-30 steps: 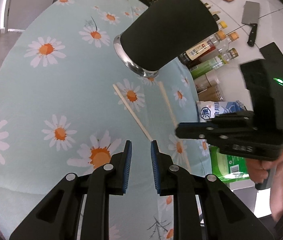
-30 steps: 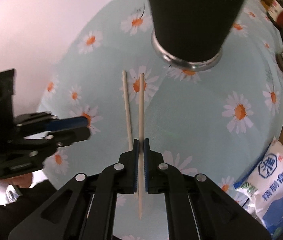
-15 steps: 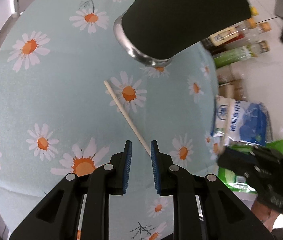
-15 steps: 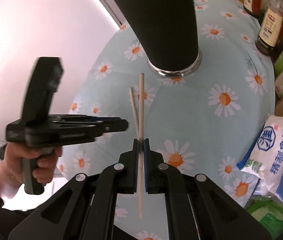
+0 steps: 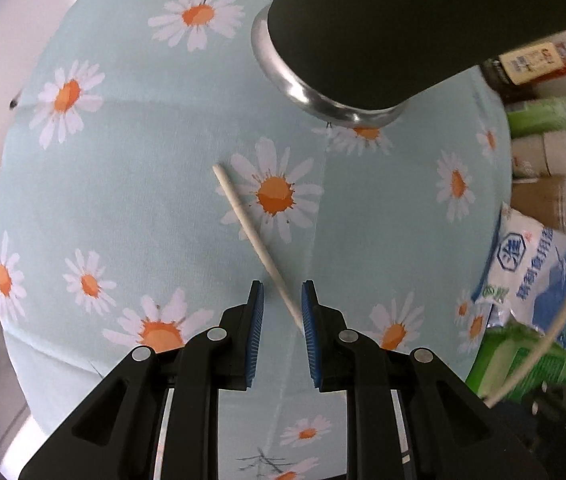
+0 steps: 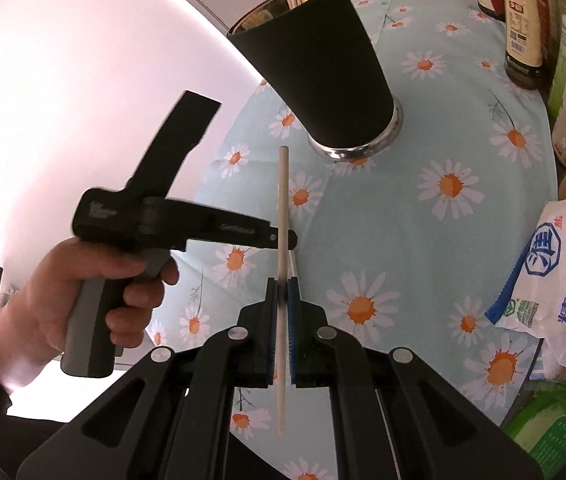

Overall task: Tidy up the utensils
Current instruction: 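Close the right tool on a chopstick while the left tool closes on another chopstick, then lift both chopsticks upright and carry them over the black holder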

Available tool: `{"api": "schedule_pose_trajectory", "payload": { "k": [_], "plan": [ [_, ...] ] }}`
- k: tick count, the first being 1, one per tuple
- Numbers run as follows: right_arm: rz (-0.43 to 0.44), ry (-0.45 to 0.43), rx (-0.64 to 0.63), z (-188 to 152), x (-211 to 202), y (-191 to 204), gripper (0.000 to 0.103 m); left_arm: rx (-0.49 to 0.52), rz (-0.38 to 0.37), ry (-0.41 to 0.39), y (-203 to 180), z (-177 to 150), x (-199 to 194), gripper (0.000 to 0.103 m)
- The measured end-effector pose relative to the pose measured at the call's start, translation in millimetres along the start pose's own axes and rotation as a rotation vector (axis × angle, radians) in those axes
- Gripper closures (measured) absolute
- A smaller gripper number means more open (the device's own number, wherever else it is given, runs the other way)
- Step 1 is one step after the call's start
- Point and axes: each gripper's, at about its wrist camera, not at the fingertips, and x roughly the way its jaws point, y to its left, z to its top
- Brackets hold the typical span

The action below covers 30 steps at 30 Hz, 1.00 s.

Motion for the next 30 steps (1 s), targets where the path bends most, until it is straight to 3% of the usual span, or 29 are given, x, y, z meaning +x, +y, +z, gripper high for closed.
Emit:
{"api": "schedule_pose_trajectory", "payload": {
  "k": [12,17,23,30],
  "plan": [
    [0.070,-0.033,0.025,-12,-16,-12,0.097,-0.123,0.153,0.054,-27,22,9,0.086],
    [0.088,-0.033,0.041,-18,-21,-21,0.097,-0.158,0.199,0.052,-35,29,14,0.095],
    [0.117,-0.030,0.060,-25,-20,-24,0.097,-0.178,0.207,0.029,-35,27,14,0.097],
    [0.124,-0.018,0.064,-25,-8,-20,0.097,-0.232,0.154,-0.003,-10,9,7,0.100]
  ]
}}
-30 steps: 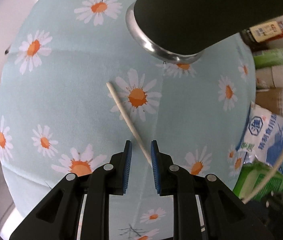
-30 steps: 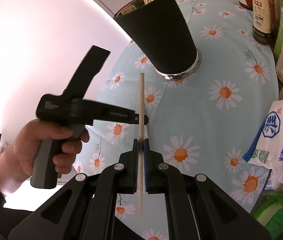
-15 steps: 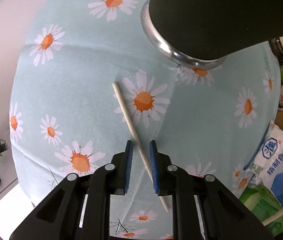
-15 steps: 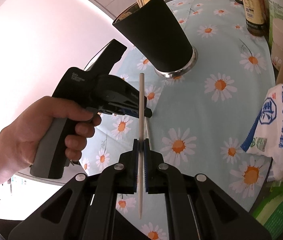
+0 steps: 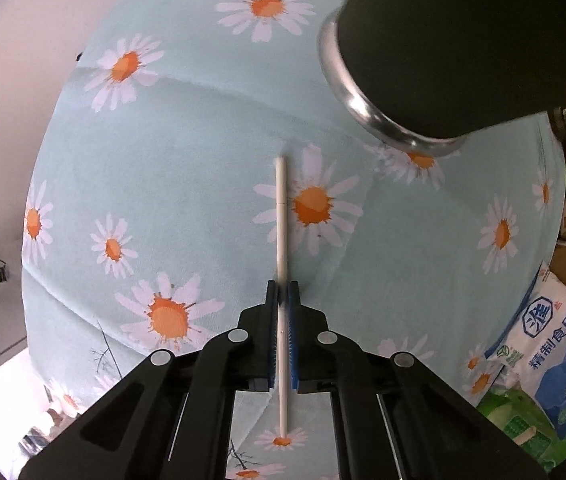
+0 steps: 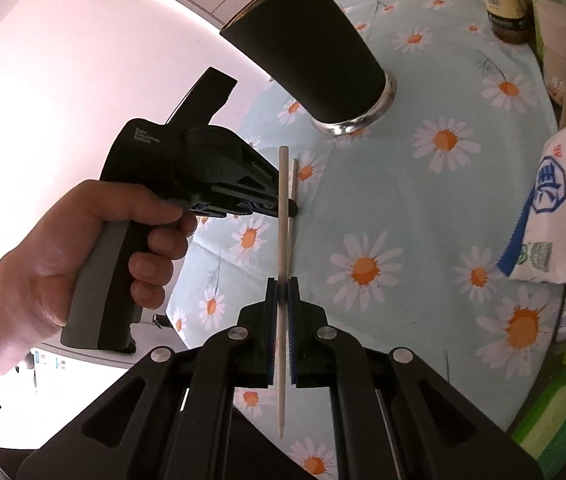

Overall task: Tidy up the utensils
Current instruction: 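Lift both chopsticks upright and carry them over the black holder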

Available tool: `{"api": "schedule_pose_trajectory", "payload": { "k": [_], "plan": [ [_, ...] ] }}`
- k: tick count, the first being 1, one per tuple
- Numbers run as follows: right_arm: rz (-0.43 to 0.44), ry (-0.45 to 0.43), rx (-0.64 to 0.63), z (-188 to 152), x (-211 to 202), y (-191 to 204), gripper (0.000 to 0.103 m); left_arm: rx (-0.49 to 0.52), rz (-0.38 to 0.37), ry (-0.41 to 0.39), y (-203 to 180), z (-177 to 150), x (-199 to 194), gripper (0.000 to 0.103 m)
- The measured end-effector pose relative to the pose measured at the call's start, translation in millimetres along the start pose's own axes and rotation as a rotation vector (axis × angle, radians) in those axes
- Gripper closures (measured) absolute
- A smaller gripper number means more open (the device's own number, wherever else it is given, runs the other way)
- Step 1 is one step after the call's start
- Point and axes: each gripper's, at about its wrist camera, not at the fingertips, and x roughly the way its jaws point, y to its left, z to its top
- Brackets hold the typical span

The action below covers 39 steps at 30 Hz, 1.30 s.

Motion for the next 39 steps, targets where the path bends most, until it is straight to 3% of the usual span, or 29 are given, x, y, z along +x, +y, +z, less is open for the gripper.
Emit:
{"api": "schedule_pose_trajectory", "payload": {
  "k": [10,14,17,27,39],
  "plan": [
    [-0.033,-0.013,-0.015,7,7,10,0.097,0.020,-0.107,-0.054,32,-11,-14,0.100],
    [-0.052,-0.017,-0.029,11,12,17,0.097,0.076,-0.133,-0.118,46,-17,-29,0.100],
    [-0.071,-0.021,-0.029,16,17,24,0.097,0.088,-0.197,-0.129,59,-19,-37,0.100],
    [-0.127,-0.118,-0.035,41,22,56,0.097,0.218,-0.341,-0.253,91,-18,-87,0.100],
    [-0.199,-0.307,-0.093,63,7,97,0.097,0.444,-0.462,-0.443,69,-18,-131,0.100]
  ]
}}
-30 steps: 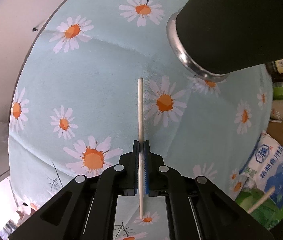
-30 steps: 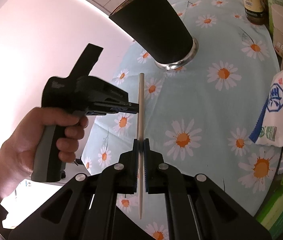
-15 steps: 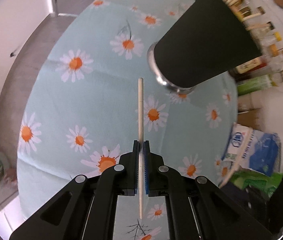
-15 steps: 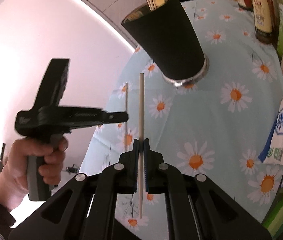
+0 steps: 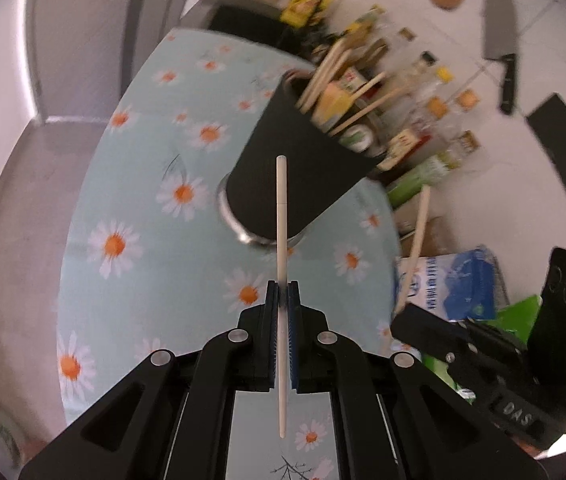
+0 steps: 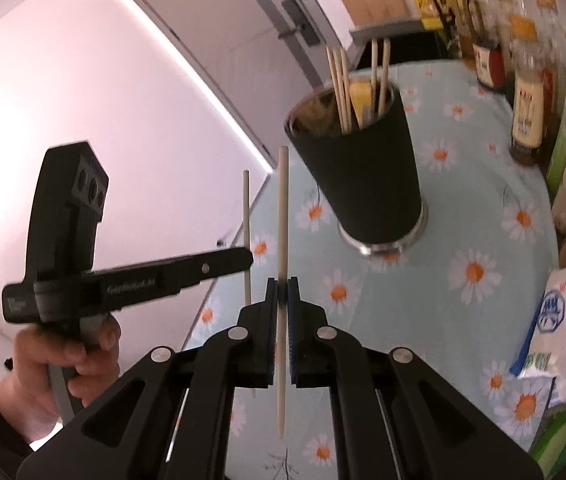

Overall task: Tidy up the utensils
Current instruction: 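Lift both chopsticks upright and carry them over the black holder, then lower both chopsticks into the black holder and open both tools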

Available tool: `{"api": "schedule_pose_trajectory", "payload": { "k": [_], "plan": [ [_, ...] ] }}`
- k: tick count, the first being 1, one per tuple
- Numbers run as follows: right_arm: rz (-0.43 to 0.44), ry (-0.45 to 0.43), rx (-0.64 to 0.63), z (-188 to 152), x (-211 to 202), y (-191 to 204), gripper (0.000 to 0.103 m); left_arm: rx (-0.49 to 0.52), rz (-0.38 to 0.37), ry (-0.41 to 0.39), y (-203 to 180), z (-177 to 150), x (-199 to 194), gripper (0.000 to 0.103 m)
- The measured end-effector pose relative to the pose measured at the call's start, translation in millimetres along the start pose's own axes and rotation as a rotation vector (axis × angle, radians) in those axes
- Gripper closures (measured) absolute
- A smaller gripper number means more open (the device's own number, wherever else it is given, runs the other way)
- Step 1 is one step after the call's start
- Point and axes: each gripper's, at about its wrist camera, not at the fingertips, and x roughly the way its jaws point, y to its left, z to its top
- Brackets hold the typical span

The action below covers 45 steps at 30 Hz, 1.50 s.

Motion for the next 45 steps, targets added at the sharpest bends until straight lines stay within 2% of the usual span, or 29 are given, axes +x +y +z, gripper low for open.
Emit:
{"api": "schedule_pose_trajectory", "payload": {
  "k": [4,8,10,15,20,23,30,36,40,45],
  "plan": [
    [-0.044,-0.058,-0.045,11,-8,14,0.097,0.091,-0.003,-0.069,-9,9,-13,0.100],
    [-0.053,-0.100,-0.063,23,-11,23,0.097,0.136,-0.044,-0.107,-14,20,-22,0.100],
    [-0.078,-0.143,-0.065,31,-15,25,0.097,0.159,-0.062,-0.138,-18,29,-29,0.100],
    [-0.069,-0.256,-0.062,58,-31,28,0.097,0.200,-0.100,-0.213,-24,52,-43,0.100],
    [-0.069,-0.399,-0.070,91,-53,27,0.097,0.266,-0.131,-0.328,-37,81,-61,0.100],
    [-0.079,-0.453,-0.047,109,-59,20,0.097,0.299,-0.157,-0.392,-43,98,-70,0.100],
    [-0.104,-0.521,-0.039,145,-60,13,0.097,0.389,-0.192,-0.519,-58,123,-77,0.100],
    [-0.098,-0.575,-0.045,160,-55,11,0.097,0.419,-0.227,-0.619,-61,134,-78,0.099],
    [-0.145,-0.616,-0.066,160,-49,9,0.097,0.458,-0.214,-0.634,-62,136,-69,0.099],
    [-0.185,-0.586,-0.057,156,-31,-5,0.097,0.471,-0.206,-0.619,-53,129,-47,0.099]
  ]
}}
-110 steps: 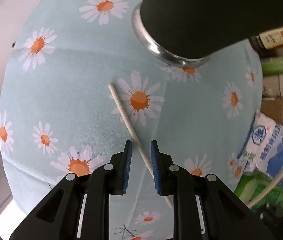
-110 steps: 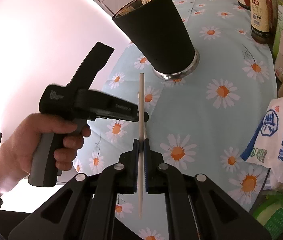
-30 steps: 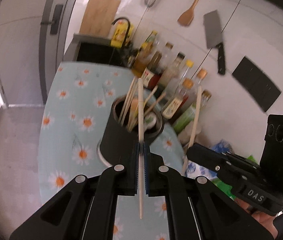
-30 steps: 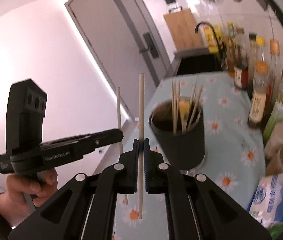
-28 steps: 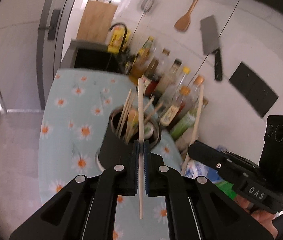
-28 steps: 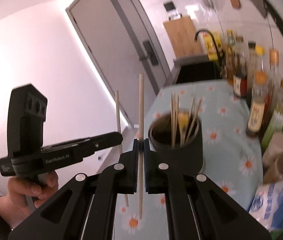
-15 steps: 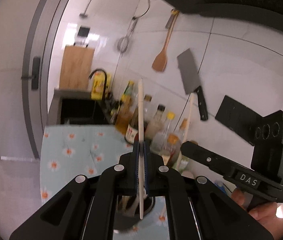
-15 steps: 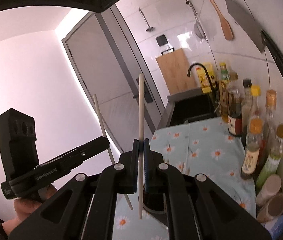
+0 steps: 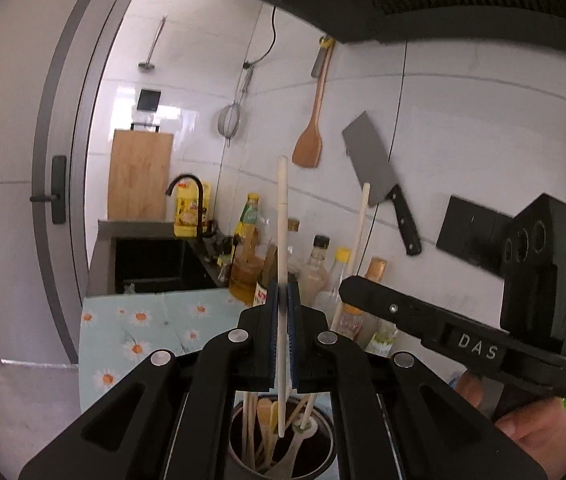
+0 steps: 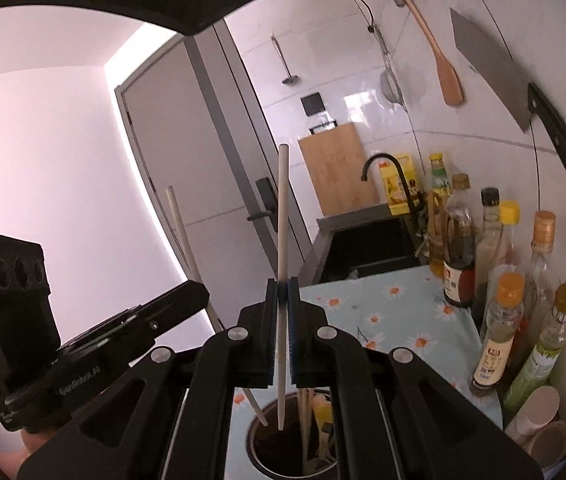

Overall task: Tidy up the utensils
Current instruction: 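Lower both chopsticks into the black holder and open both tools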

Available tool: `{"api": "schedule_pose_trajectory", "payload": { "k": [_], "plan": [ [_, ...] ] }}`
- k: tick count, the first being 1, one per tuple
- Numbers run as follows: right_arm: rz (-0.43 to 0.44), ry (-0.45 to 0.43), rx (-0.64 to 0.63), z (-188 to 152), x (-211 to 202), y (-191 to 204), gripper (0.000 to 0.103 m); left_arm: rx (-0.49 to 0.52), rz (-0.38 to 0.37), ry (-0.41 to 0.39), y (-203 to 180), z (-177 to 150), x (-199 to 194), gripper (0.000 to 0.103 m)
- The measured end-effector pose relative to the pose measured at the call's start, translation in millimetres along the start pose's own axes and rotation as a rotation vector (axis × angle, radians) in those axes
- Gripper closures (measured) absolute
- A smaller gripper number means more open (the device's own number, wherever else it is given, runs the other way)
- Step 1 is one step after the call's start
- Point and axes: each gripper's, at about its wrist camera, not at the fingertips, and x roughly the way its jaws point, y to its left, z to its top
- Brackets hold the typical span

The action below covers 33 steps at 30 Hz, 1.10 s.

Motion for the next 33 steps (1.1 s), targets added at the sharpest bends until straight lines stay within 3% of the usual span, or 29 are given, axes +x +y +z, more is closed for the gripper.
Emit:
{"api": "schedule_pose_trajectory", "payload": {
  "k": [6,7,9,22,28,32,33],
  "plan": [
    [-0.029,0.081,0.017,-22,13,-9,0.092,-0.014,0.012,0.004,5,-22,6,0.098],
    [-0.042,0.077,0.014,-23,12,-9,0.081,-0.020,0.014,0.011,6,-24,6,0.090],
    [-0.042,0.071,0.026,-24,8,-10,0.078,-0.032,0.022,0.009,7,-27,3,0.069],
    [-0.082,0.021,0.043,-22,-39,-7,0.077,-0.028,0.019,0.020,-7,-30,-23,0.068],
    [-0.083,0.002,0.026,-20,-73,1,0.069,-0.010,0.032,0.009,-22,-35,-50,0.068],
    [-0.072,-0.016,0.004,-18,-98,5,0.058,-0.007,0.054,0.008,-33,-36,-75,0.068],
    [-0.069,-0.016,-0.002,-19,-103,6,0.057,-0.007,0.062,0.006,-35,-36,-81,0.063]
  ]
}}
